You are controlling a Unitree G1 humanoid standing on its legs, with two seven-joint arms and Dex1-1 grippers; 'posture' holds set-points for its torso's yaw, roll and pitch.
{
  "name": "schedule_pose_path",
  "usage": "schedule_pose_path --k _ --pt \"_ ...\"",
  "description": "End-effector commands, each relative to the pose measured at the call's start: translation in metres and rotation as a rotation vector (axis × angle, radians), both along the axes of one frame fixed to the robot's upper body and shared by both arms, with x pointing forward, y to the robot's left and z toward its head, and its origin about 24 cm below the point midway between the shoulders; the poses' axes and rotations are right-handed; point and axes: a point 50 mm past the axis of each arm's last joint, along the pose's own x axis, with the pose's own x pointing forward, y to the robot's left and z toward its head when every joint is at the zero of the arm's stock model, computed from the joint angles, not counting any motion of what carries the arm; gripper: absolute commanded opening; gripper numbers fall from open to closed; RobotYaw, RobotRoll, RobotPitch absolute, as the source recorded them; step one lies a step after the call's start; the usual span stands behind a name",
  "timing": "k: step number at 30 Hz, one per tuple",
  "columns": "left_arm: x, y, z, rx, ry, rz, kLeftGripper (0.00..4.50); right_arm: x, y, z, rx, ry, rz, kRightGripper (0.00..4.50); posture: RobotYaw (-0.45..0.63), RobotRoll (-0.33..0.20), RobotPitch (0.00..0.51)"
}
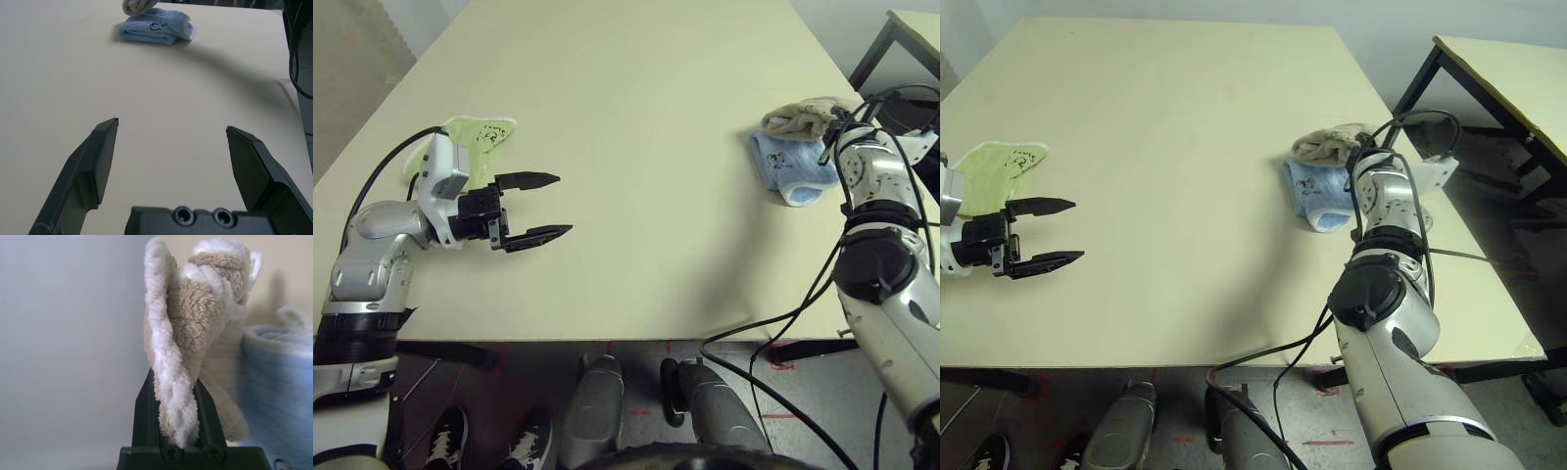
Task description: Fold the towel and set it aside.
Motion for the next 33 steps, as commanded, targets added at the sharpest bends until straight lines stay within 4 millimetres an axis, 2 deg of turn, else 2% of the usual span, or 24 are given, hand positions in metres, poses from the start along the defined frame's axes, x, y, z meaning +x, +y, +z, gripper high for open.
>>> schedule_pose_path --k 1,4,12,19,27,33 --pt "0.001 -0.001 -0.001 0.02 0.005 -0.009 4.5 -0.008 -0.007 -0.017 0.091 0.075 -0.057 0.02 0.13 0.0 0.148" --pt "0.001 -0.001 -0.002 0.02 0.006 -0.008 4.5 -0.011 -0.006 -0.017 0.108 0.088 -0.064 0.02 0.13 0.0 0.149" --pt "0.001 -0.003 -0.005 0.025 0.01 -0.02 4.5 -0.014 0.016 -0.004 0.104 0.074 -0.009 0.02 0.13 0.0 0.147" --pt "0.002 -0.004 -0.005 0.03 0.012 -0.031 4.5 -0.015 0.023 0.017 0.098 0.031 -0.015 0.02 0.12 0.0 0.139" --pt "0.002 -0.007 -0.007 0.033 0.018 -0.049 4.5 -0.019 0.035 0.015 0.165 0.03 -0.047 0.02 0.11 0.0 0.135" --pt "0.003 -0.007 -0.008 0.035 0.022 -0.054 4.5 -0.016 0.058 0.024 0.134 -0.019 0.033 0.02 0.11 0.0 0.135"
